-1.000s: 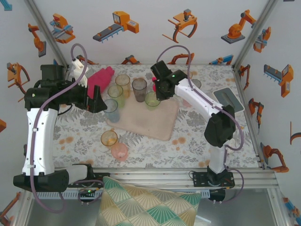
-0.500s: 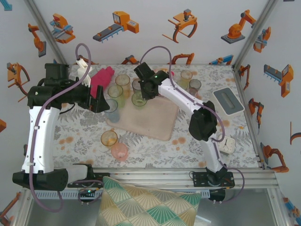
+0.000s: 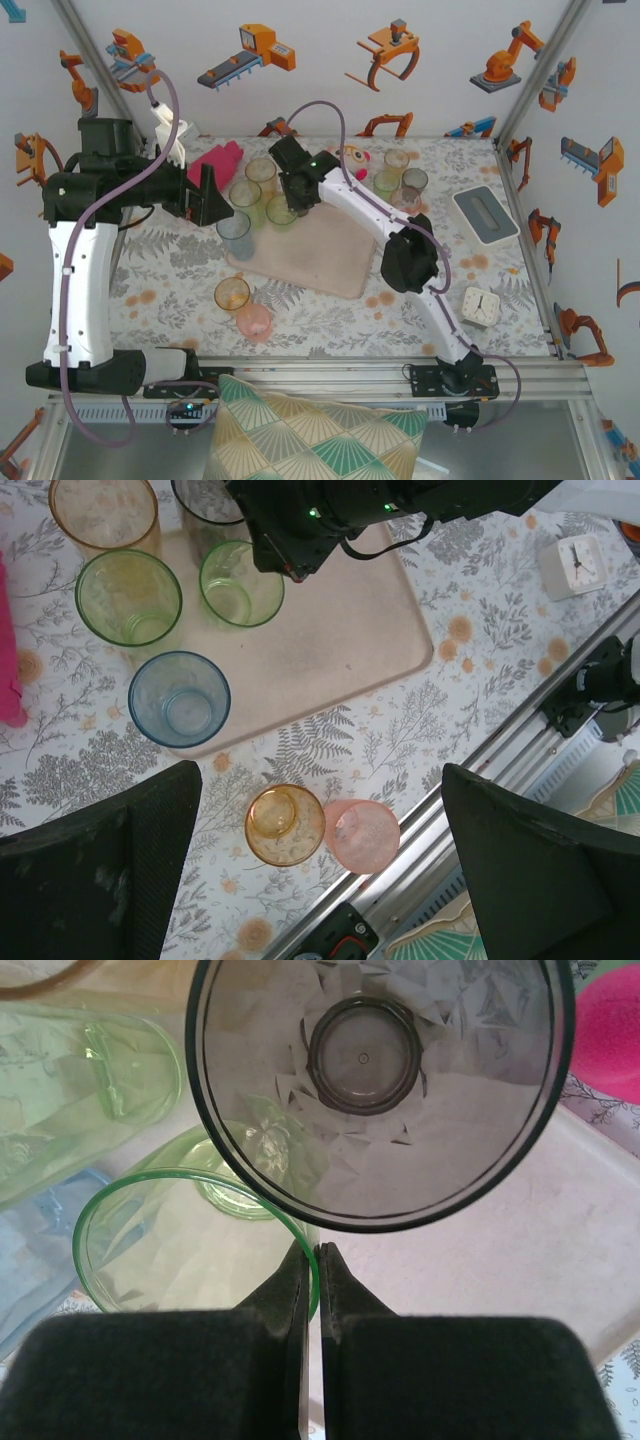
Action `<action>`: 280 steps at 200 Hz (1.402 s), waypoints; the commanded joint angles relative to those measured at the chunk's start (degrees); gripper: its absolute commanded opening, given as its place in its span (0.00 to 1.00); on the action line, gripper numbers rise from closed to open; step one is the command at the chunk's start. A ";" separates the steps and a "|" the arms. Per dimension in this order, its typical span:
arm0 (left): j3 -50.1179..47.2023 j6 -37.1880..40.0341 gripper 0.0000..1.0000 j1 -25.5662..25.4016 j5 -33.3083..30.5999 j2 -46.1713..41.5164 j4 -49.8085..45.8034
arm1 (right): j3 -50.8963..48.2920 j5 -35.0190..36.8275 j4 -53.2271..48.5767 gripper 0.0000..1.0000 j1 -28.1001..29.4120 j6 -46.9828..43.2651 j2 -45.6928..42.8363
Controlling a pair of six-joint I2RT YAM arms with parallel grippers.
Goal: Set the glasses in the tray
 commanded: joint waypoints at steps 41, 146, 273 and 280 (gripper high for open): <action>-0.14 -0.56 0.97 -0.02 1.33 0.41 -2.26 | 0.31 2.49 -2.40 0.05 0.81 0.99 -0.96; -0.23 -0.84 0.97 -0.03 1.37 0.77 -2.02 | -1.96 2.54 -1.78 0.07 0.77 1.08 -1.30; -0.49 -1.02 0.97 -0.03 1.89 0.44 -1.82 | -2.56 0.93 -1.41 0.09 0.81 2.14 -0.24; -0.42 -1.00 0.97 -0.02 1.88 0.53 -1.84 | -2.73 1.09 -1.41 0.09 0.82 2.03 -0.12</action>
